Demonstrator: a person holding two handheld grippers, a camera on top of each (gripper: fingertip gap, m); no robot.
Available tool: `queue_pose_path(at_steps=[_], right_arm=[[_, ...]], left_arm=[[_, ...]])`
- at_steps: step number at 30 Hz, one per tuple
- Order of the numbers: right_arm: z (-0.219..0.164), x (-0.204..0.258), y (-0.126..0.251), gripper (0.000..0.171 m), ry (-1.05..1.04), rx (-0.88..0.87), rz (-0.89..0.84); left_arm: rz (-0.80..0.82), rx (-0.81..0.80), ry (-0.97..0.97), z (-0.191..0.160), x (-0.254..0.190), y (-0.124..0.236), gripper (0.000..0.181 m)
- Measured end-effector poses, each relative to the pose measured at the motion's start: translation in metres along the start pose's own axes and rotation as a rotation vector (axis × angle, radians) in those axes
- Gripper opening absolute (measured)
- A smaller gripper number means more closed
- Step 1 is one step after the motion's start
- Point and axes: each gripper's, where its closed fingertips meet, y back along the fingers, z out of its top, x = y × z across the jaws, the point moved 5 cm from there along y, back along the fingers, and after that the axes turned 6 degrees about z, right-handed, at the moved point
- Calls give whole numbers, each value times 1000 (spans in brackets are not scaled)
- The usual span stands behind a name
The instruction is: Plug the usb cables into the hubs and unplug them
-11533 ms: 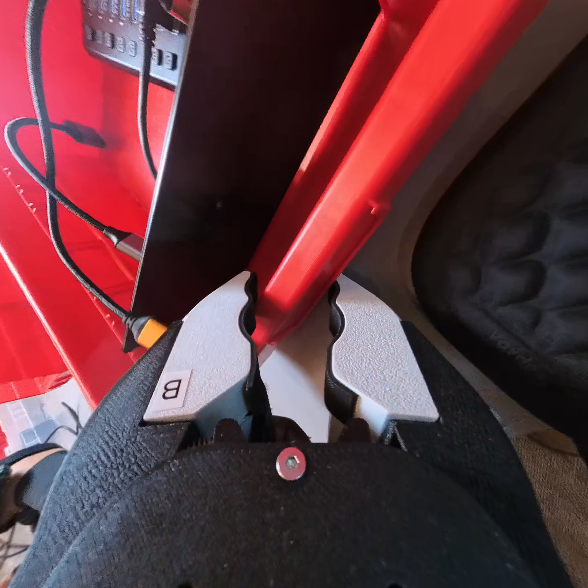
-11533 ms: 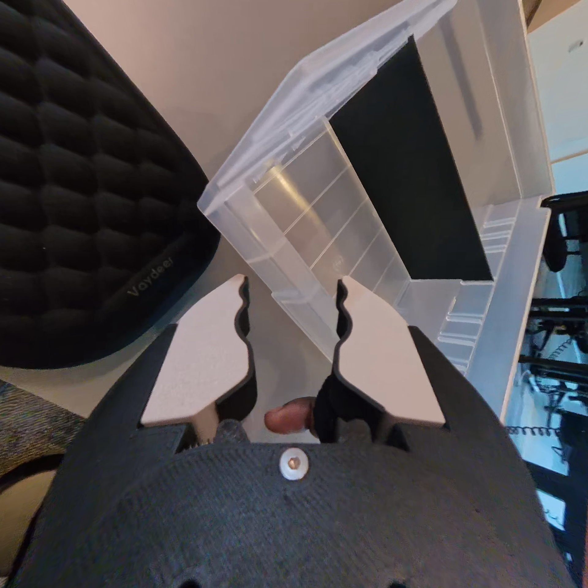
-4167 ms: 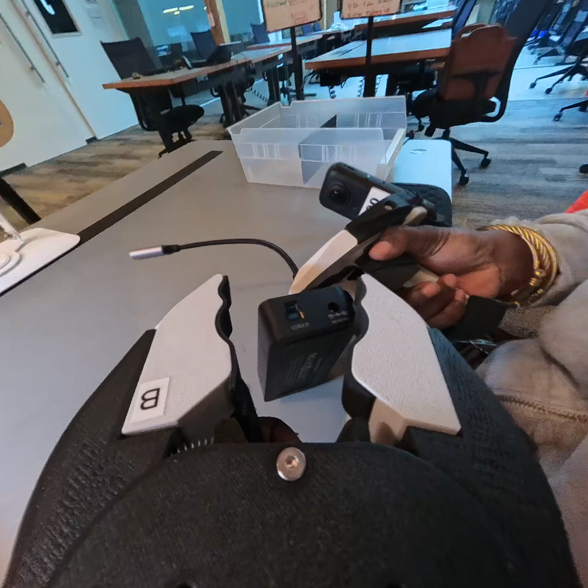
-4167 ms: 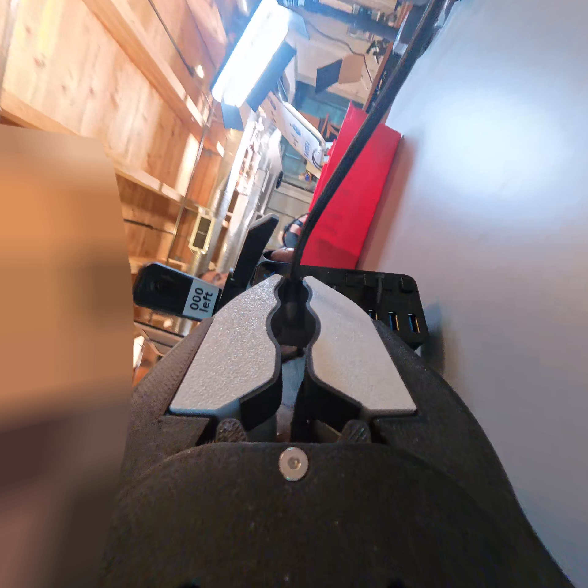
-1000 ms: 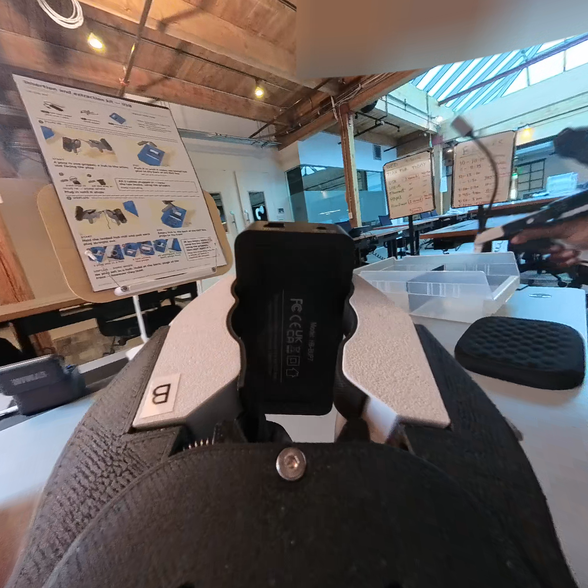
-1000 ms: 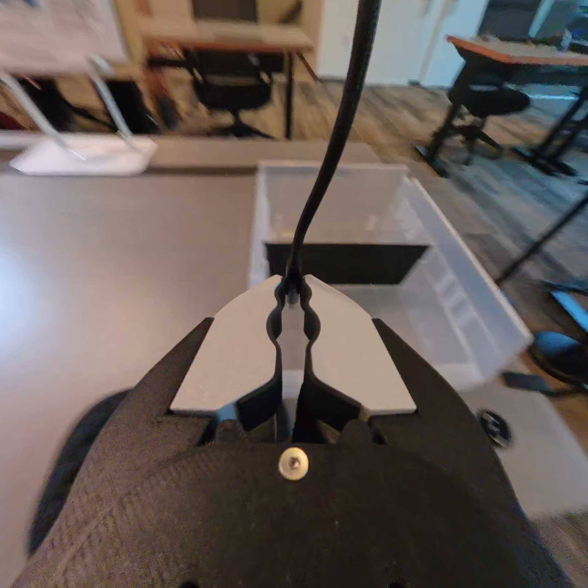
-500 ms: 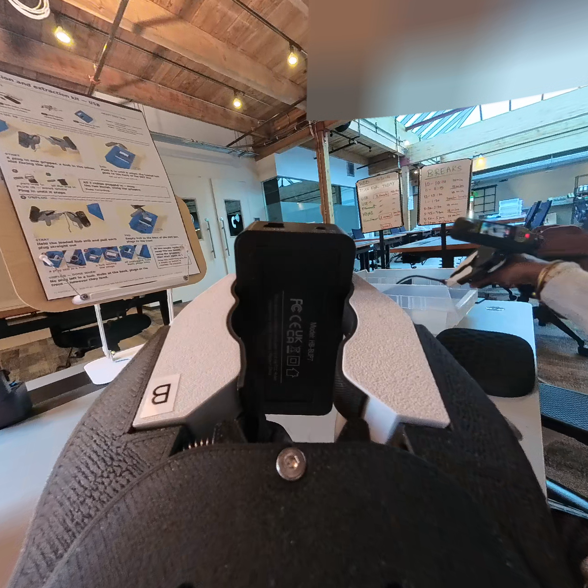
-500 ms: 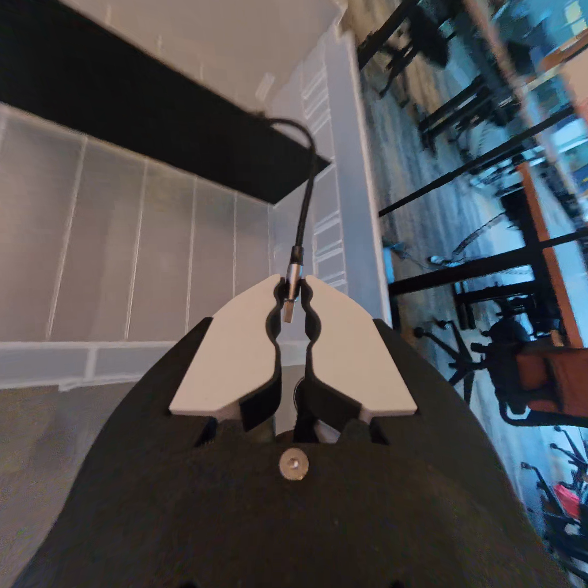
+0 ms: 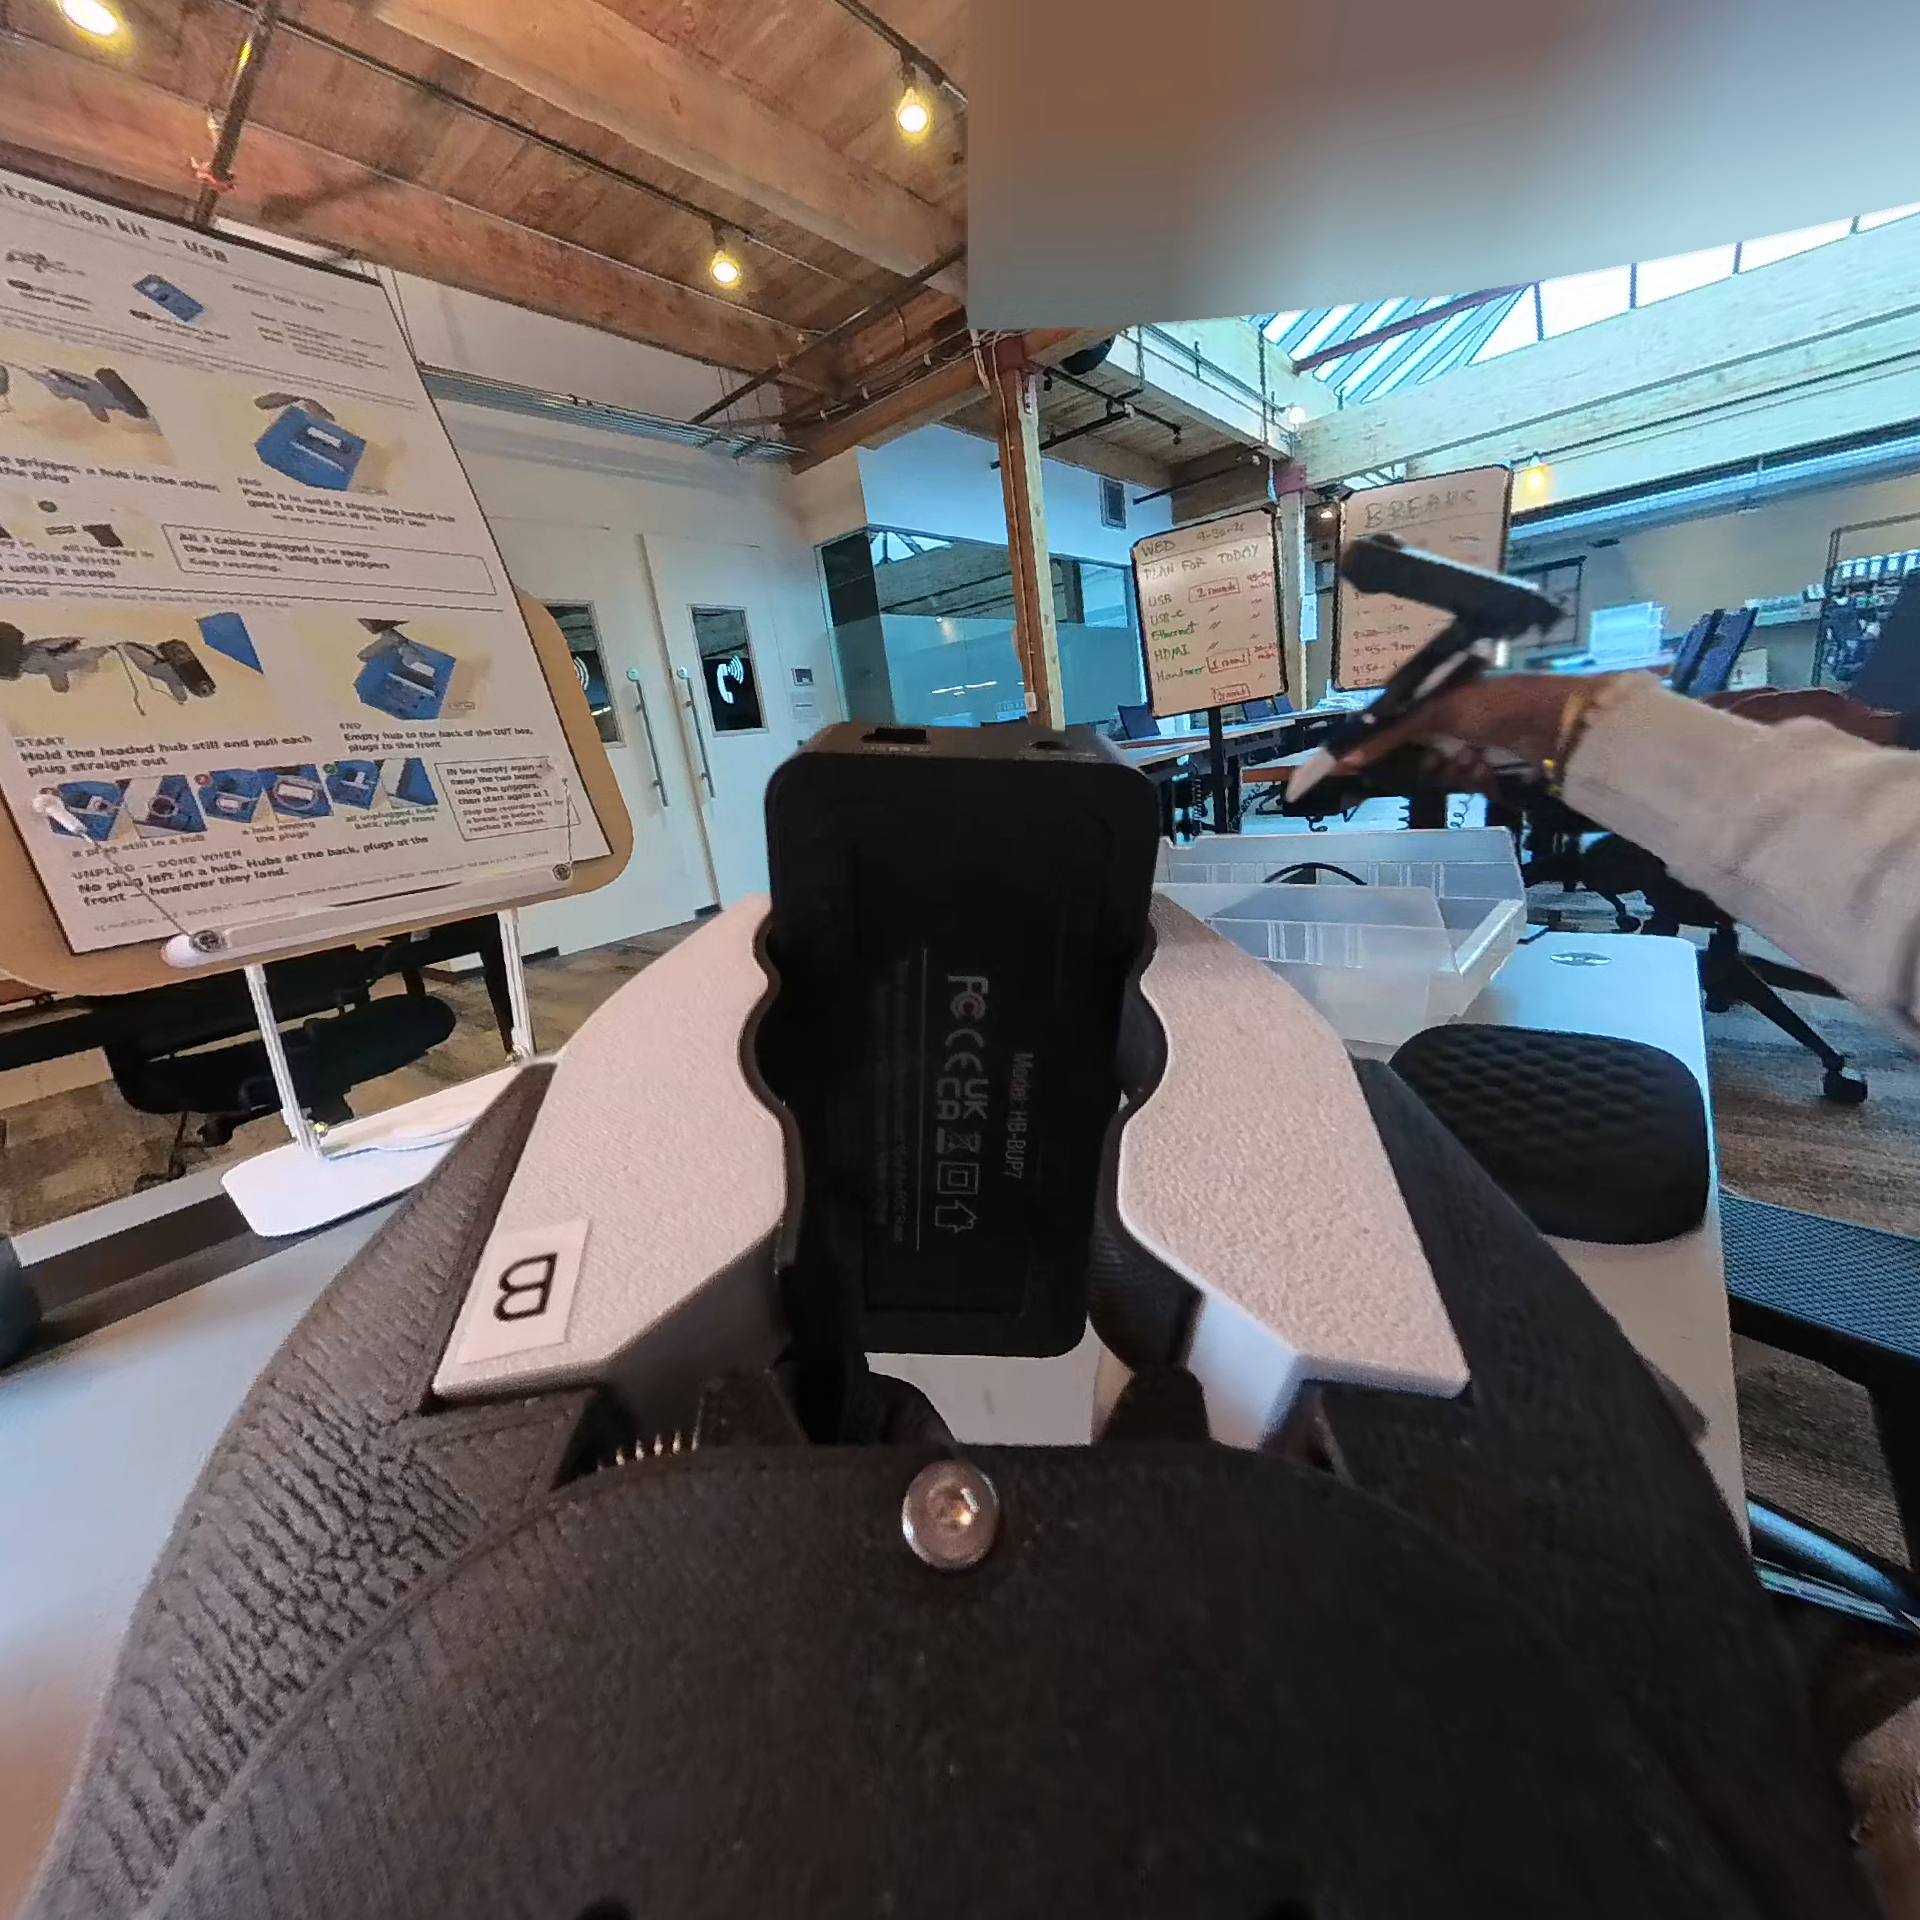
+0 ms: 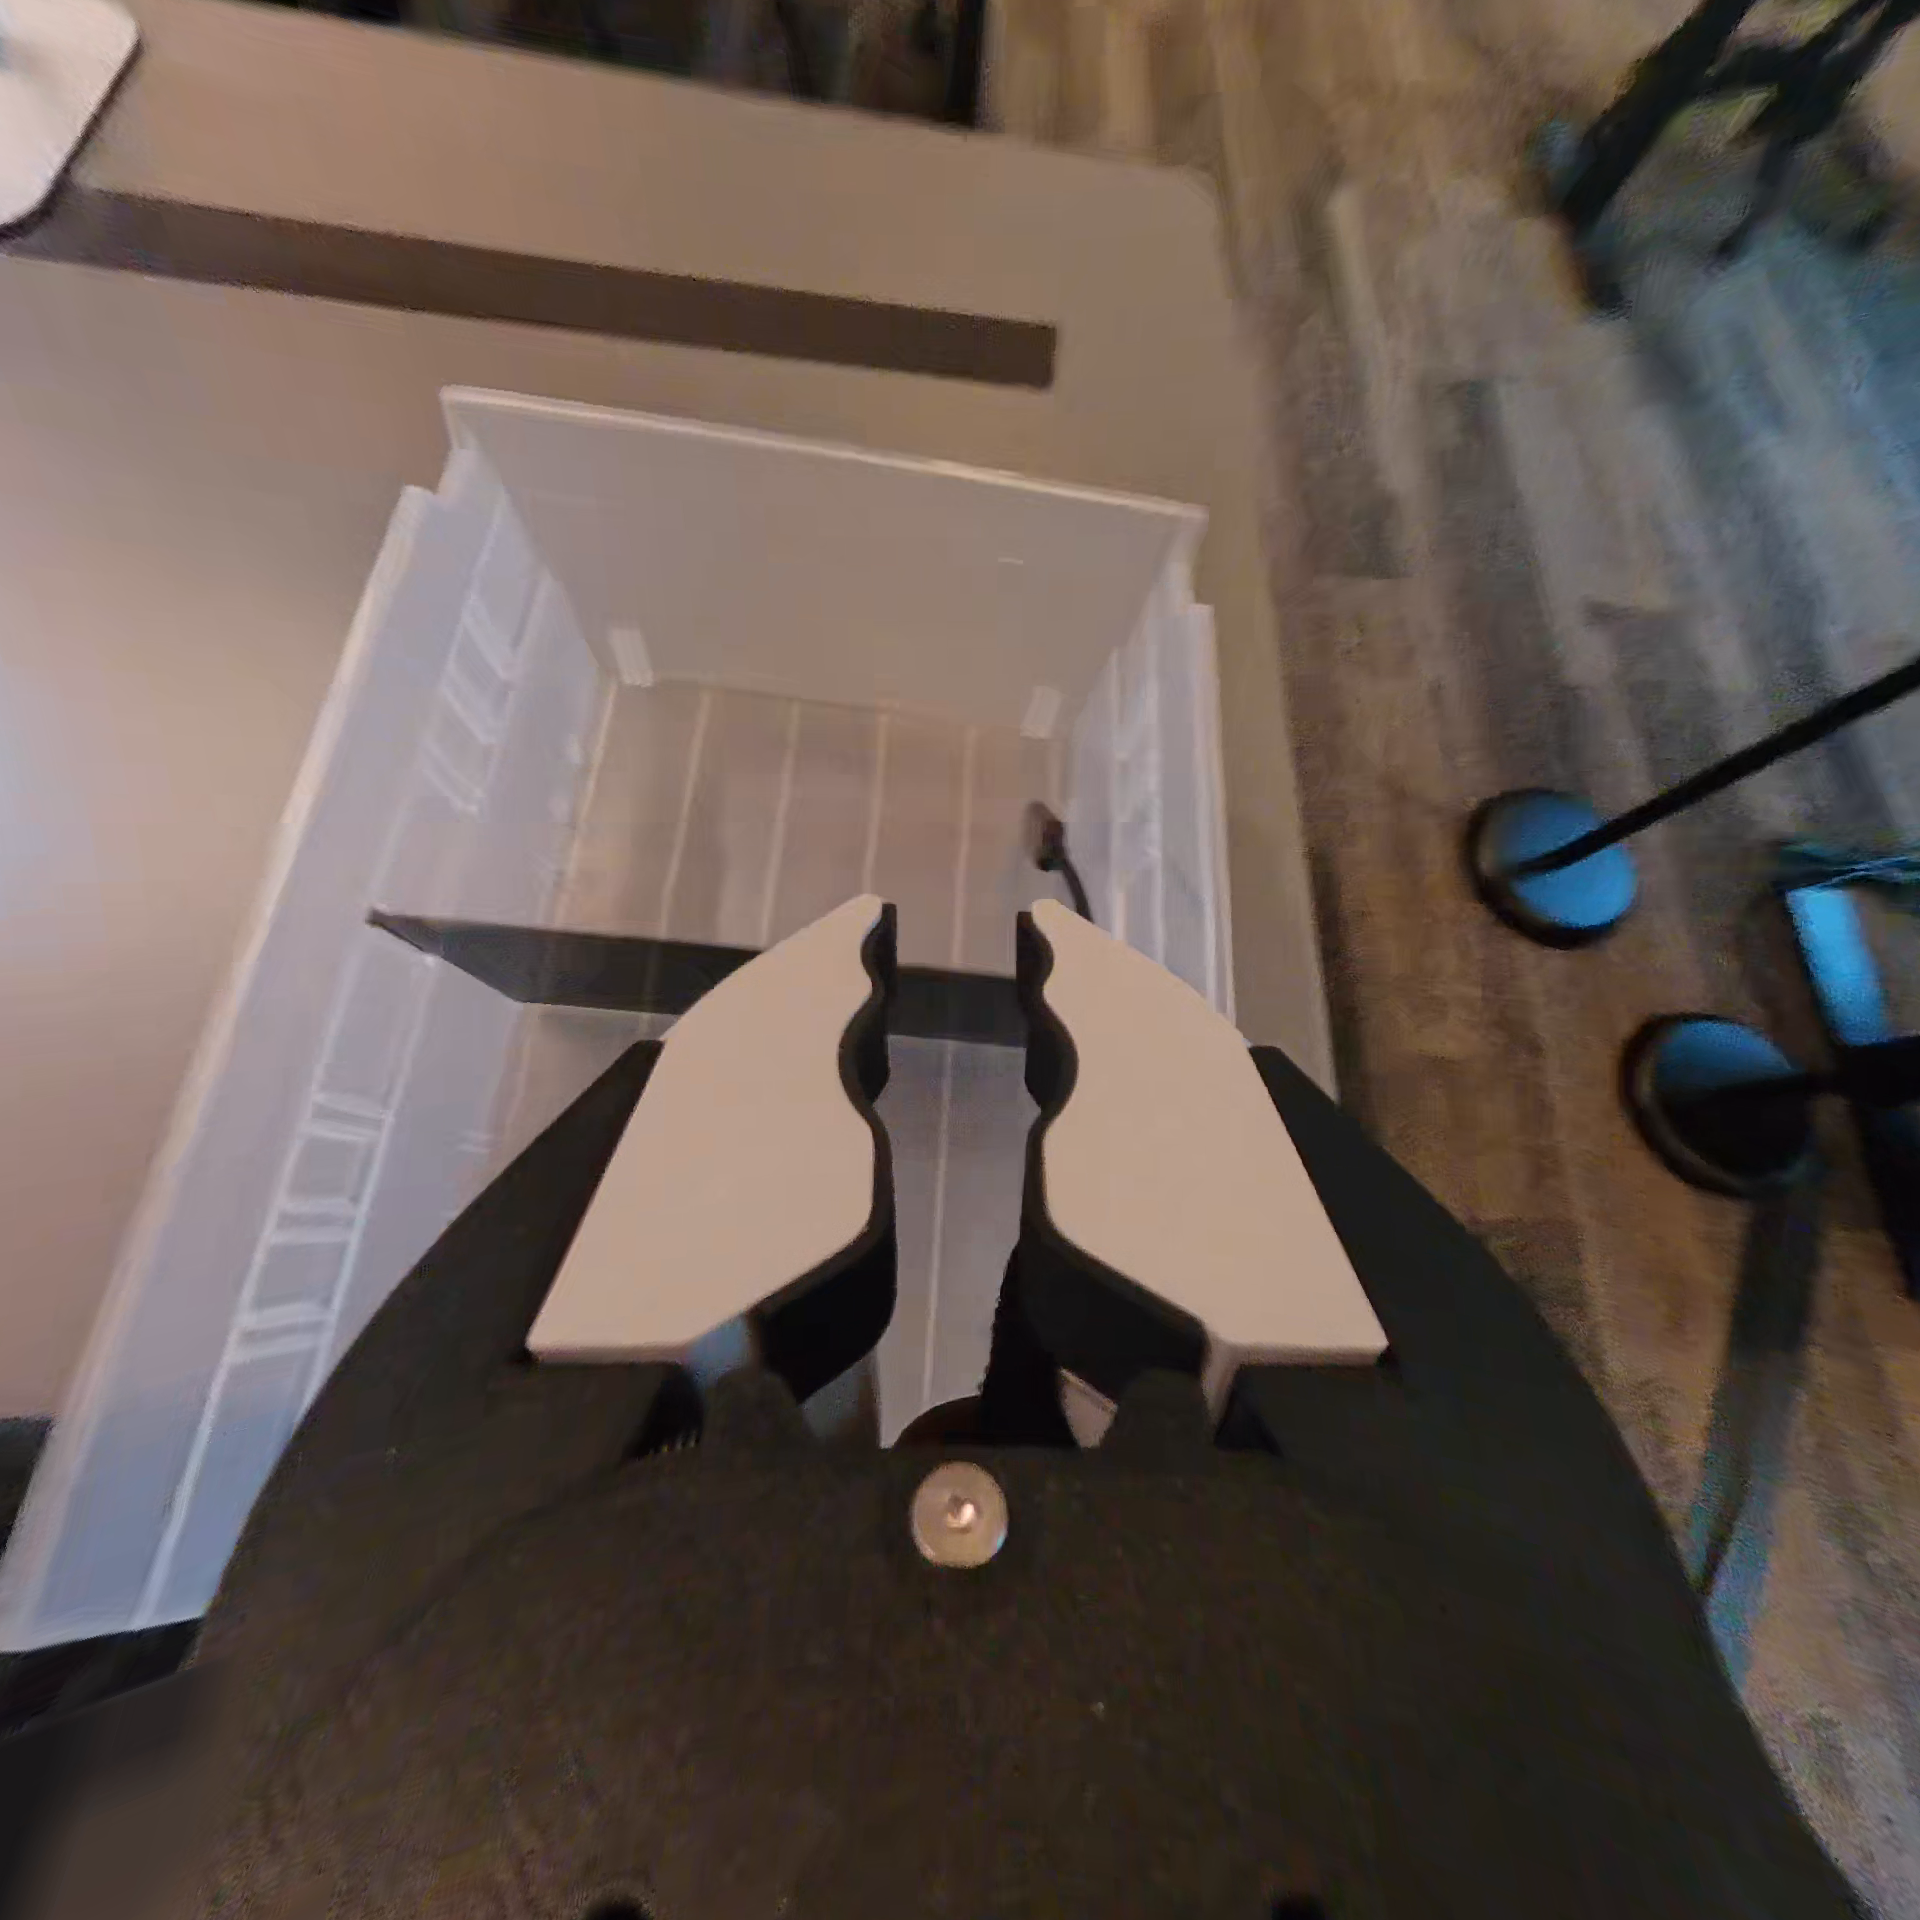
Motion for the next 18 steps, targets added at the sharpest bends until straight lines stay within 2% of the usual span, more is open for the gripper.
queue_pose_path(at_steps=[3, 6, 8, 10, 11, 13, 16, 18], right_arm=[[8, -9, -39, 32, -2, 323, 73], [-4, -34, -72, 32, 99, 654, -89], [-11, -36, -90, 28, 117, 753, -96], [-19, -37, -98, 15, 162, 833, -136], [-21, -39, -98, 5, 215, 853, -177], [-18, -34, -94, 4, 277, 829, -181], [2, -17, -76, 4, 342, 605, -124], [13, 2, -57, 5, 471, 405, -16]], left_arm=[[0, 11, -2, -2, 1, 0, 63], [-2, 17, -6, -3, 1, -1, 61], [0, 19, -12, -2, 2, -1, 63], [9, 23, -14, -2, 5, 0, 61], [13, 23, -11, -2, 7, 1, 61], [23, 19, -4, -3, 11, 3, 61], [30, 14, 4, -3, 13, 5, 61], [28, 11, 9, -4, 13, 5, 61]])
